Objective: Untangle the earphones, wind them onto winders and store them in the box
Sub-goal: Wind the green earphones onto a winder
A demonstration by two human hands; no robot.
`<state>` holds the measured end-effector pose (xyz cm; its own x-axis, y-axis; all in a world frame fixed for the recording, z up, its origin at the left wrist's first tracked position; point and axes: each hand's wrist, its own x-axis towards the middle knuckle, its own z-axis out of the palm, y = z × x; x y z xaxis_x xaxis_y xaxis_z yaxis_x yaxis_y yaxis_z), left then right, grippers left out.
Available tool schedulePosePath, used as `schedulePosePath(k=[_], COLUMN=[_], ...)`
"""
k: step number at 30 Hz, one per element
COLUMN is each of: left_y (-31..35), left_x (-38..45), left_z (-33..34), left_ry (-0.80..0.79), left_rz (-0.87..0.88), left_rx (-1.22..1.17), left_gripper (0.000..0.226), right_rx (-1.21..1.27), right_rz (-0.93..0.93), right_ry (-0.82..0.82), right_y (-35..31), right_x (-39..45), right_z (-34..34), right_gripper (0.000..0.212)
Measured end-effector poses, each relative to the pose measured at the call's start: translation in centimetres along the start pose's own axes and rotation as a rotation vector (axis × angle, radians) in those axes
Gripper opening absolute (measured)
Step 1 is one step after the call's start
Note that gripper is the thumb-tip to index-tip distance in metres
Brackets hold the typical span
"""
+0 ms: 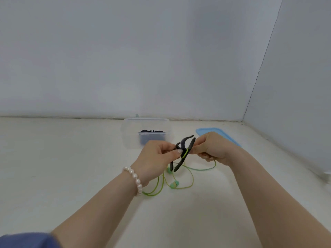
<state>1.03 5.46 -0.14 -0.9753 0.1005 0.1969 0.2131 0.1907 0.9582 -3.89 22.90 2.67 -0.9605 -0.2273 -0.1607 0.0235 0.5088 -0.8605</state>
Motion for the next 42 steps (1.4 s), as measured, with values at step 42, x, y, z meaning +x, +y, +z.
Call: schedulePosePath(k=[42], left_y=[0.7], left_x=[-0.2], left_z=[0.1], left_ry=[0.012], left_rz=[-0.072], left_rx=[-0.302], left_gripper=[0.016], right_rx=[-0.187], right_rz=[-0.01], right_ry=[-0.233], right_y=[-0.5], right_x=[-0.8], right_z=[2.2], right_gripper=[0.024])
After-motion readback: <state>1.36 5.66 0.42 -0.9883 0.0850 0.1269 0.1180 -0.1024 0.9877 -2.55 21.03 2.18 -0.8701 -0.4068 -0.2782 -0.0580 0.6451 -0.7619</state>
